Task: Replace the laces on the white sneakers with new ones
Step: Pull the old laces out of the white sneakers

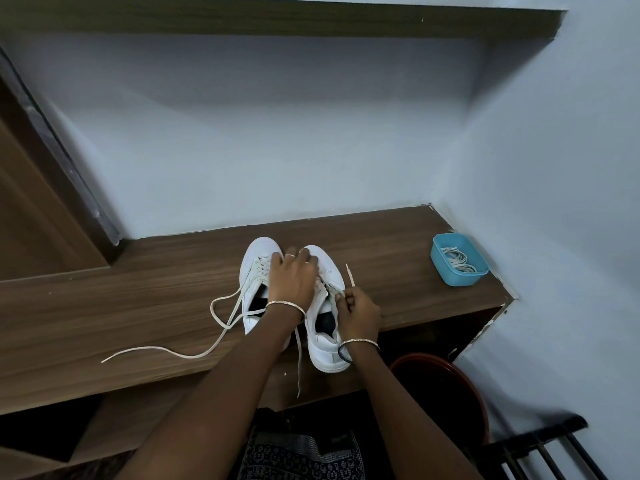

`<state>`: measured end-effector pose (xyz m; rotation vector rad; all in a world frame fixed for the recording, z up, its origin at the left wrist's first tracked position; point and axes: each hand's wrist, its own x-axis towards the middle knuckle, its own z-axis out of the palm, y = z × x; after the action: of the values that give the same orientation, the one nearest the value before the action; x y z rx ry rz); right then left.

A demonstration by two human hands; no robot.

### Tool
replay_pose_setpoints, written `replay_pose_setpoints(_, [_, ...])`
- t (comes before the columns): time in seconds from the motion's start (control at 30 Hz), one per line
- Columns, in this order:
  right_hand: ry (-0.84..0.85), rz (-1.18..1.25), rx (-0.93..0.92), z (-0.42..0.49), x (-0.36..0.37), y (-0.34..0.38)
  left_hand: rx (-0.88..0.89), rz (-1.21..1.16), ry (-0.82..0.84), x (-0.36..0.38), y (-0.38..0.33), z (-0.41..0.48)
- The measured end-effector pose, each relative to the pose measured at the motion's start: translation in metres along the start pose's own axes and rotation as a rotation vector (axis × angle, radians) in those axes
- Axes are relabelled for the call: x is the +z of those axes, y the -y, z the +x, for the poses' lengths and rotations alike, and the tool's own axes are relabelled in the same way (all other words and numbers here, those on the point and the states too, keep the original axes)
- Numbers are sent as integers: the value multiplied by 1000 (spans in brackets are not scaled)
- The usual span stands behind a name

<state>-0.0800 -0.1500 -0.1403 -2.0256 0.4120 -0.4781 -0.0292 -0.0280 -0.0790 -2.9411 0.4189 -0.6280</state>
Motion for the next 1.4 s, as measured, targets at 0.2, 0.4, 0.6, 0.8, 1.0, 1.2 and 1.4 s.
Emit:
replay_pose_setpoints(0.2, [1, -20, 16, 1, 0, 0, -508, -52, 9, -7, 40, -3])
replay_pose_setpoints(0.4, [3, -45, 14, 0, 0, -1, -494, -125, -65, -8, 41, 2])
replay_pose_setpoints(0.6, [7, -38, 6, 0, -2, 1, 20, -217, 200, 1, 12, 6])
replay_pose_setpoints(0.8, [8, -47, 18, -1, -3, 1, -2, -46, 192, 2, 9, -1])
replay_pose_setpoints(1.0, [6, -45, 15, -1, -3, 3, -598, -231, 21, -12, 35, -4])
replay_pose_setpoints(1.2, [12, -32, 27, -1, -2, 3, -723, -291, 6, -11, 54, -9])
replay_pose_setpoints(1.4, [12, -65, -2, -1, -3, 7, -302, -523, -87, -15, 11, -45])
